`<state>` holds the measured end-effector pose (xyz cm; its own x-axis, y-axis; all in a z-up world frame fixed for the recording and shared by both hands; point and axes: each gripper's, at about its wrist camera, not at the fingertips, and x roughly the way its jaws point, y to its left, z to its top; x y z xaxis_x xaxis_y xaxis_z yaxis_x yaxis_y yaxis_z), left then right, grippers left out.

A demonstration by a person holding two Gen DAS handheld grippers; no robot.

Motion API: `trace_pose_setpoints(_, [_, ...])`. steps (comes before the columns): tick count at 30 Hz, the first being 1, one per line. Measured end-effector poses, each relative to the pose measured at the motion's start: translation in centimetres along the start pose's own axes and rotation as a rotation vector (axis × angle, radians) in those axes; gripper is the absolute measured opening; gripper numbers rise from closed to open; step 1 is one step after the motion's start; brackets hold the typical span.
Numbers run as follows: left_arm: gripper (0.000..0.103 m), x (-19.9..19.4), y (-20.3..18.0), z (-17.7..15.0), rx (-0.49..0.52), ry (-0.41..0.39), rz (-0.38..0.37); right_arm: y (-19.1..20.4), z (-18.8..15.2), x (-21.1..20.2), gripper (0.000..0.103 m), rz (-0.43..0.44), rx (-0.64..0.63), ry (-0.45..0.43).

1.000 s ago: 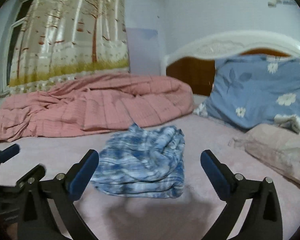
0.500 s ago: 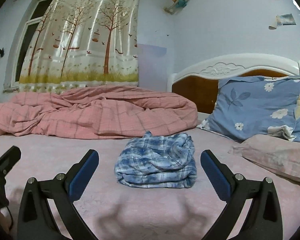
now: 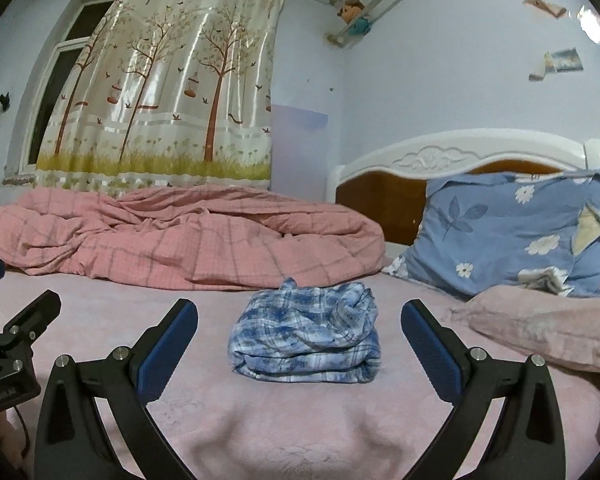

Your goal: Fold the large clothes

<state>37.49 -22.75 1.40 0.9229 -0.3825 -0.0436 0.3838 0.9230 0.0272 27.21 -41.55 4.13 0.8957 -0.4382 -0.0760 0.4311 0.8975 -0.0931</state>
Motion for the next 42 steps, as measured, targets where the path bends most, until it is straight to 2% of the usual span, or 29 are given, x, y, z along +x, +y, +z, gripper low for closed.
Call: trace_pose_setpoints(42, [0.103,0.9,-1.4,0.3,0.014,-0.022,0.019,-1.1,0.3,0.5,0.103,0.002,0.022,0.013])
